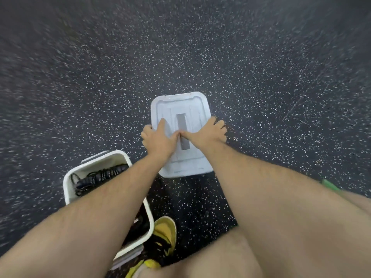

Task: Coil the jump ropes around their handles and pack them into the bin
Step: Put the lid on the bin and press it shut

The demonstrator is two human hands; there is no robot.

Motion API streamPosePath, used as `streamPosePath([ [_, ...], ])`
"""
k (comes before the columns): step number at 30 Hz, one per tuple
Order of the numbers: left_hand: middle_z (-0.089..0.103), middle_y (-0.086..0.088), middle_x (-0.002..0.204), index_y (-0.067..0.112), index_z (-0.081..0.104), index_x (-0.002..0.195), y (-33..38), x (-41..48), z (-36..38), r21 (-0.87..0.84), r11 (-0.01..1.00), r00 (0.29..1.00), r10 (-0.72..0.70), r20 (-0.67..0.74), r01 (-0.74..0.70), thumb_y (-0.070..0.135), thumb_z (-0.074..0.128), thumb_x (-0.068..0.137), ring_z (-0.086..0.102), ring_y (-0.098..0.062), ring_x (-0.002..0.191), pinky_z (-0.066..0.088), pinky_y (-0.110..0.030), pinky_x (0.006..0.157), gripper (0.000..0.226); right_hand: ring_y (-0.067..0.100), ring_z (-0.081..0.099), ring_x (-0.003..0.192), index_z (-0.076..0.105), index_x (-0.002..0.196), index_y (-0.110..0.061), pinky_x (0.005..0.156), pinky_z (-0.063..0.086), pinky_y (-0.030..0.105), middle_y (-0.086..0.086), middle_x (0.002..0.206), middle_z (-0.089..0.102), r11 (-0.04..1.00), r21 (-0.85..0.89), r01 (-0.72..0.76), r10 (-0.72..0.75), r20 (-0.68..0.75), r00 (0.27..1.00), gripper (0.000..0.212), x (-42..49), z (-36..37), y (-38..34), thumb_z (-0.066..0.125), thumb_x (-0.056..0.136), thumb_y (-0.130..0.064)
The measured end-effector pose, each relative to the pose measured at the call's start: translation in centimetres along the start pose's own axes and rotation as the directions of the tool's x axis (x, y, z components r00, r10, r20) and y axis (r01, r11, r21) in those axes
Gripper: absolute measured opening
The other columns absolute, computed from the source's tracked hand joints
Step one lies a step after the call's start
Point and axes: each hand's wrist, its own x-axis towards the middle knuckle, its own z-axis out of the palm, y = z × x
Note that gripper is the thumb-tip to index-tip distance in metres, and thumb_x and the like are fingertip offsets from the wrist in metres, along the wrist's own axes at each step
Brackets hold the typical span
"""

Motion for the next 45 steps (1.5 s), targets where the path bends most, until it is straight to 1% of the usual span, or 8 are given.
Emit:
streamPosePath([
  [8, 0.033, -0.015, 0.141, 0.055, 0.034, 0.148, -11.7, -8.5, -11.3, 0.042, 0.978, 0.976, -0.2, -0.082, 0.204, 0.068, 0.059, 0.086, 0.032, -0.036, 0.129, 0.029, -0.047, 0.111, 0.067, 0.033, 0.047, 0.125, 0.033, 0.145, -0.005, 0.09, 0.05, 0.044, 0.01, 0.142, 0.03, 0.952, -0.052, 0.303, -0.286, 0.213, 0.934, 0.132, -12.7, 2.8, -6.9, 0.07, 0.05, -0.089],
  [15, 0.029, -0.011, 0.141, 0.061, 0.028, 0.147, -19.9, -13.8, -11.8, 0.145, 0.92, 0.932, -0.362, -0.038, 0.363, 0.073, 0.056, 0.085, 0.033, -0.034, 0.125, 0.029, -0.045, 0.108, 0.068, 0.033, 0.046, 0.126, 0.027, 0.146, -0.004, 0.093, 0.049, 0.044, 0.011, 0.142, 0.03, 0.922, -0.124, 0.367, -0.318, 0.298, 0.9, 0.127, -20.3, 10.8, -6.7, 0.065, 0.058, -0.088],
  [19, 0.007, -0.01, 0.159, 0.062, 0.023, 0.149, -21.5, -14.7, -10.6, 0.158, 0.92, 0.928, -0.37, 0.042, 0.359, 0.073, 0.045, 0.09, 0.024, -0.035, 0.134, 0.024, -0.047, 0.112, 0.064, 0.031, 0.037, 0.13, 0.021, 0.148, -0.006, 0.093, 0.048, 0.045, 0.009, 0.144, 0.028, 0.882, -0.204, 0.424, -0.37, 0.256, 0.893, 0.125, -20.8, 12.1, -6.8, 0.062, 0.062, -0.087],
  [28, -0.024, 0.002, 0.166, 0.017, 0.009, 0.161, -22.0, -13.3, -9.6, 0.313, 0.95, 0.988, -0.071, 0.134, 0.026, 0.069, 0.021, 0.098, -0.02, -0.03, 0.153, -0.001, -0.061, 0.122, 0.083, 0.03, 0.032, 0.135, 0.026, 0.146, -0.005, 0.1, 0.042, 0.044, 0.01, 0.147, 0.027, 0.863, -0.284, 0.419, -0.313, 0.351, 0.883, 0.103, -19.6, 11.4, -8.4, 0.065, 0.075, -0.068],
  [33, -0.032, -0.007, 0.163, 0.047, -0.001, 0.156, -22.4, -13.5, -8.6, 0.356, 0.932, 0.985, 0.002, 0.175, -0.065, 0.073, 0.005, 0.096, -0.032, -0.039, 0.147, -0.01, -0.069, 0.115, 0.066, 0.026, 0.014, 0.148, 0.015, 0.157, -0.015, 0.119, 0.024, 0.045, 0.006, 0.162, 0.014, 0.766, -0.139, 0.628, -0.602, 0.189, 0.776, 0.086, -17.5, 11.8, -12.8, 0.054, 0.084, -0.038],
  [37, -0.032, -0.01, 0.162, 0.053, -0.016, 0.151, -22.2, -13.2, -8.6, 0.377, 0.921, 0.981, 0.019, 0.195, -0.093, 0.07, 0.002, 0.098, -0.035, -0.041, 0.145, -0.011, -0.07, 0.114, 0.059, 0.024, -0.001, 0.154, 0.007, 0.16, -0.022, 0.125, 0.005, 0.042, 0.003, 0.167, 0.001, 0.52, -0.254, 0.816, -0.74, 0.344, 0.578, 0.065, -14.2, 14.1, -16.6, 0.035, 0.103, -0.038],
  [41, -0.033, -0.009, 0.161, 0.056, -0.022, 0.148, -22.5, -12.6, -8.6, 0.36, 0.928, 0.983, 0.028, 0.179, -0.092, 0.07, 0.002, 0.098, -0.037, -0.04, 0.144, -0.015, -0.07, 0.113, 0.057, 0.027, 0.016, 0.152, 0.011, 0.159, -0.016, 0.124, 0.014, 0.044, 0.005, 0.165, 0.017, 0.445, -0.336, 0.83, -0.646, 0.522, 0.557, 0.067, -11.4, 15.7, -19.0, 0.038, 0.104, -0.042],
  [45, -0.036, -0.01, 0.16, 0.056, -0.026, 0.147, -22.6, -12.3, -7.8, 0.358, 0.931, 0.983, 0.011, 0.182, -0.077, 0.07, 0.0, 0.098, -0.041, -0.039, 0.142, -0.014, -0.071, 0.112, 0.057, 0.03, 0.04, 0.136, 0.033, 0.15, -0.013, 0.114, 0.031, 0.042, 0.009, 0.149, 0.038, 0.455, -0.321, 0.83, -0.689, 0.464, 0.557, 0.06, -11.2, 16.2, -19.5, 0.05, 0.1, -0.041],
])
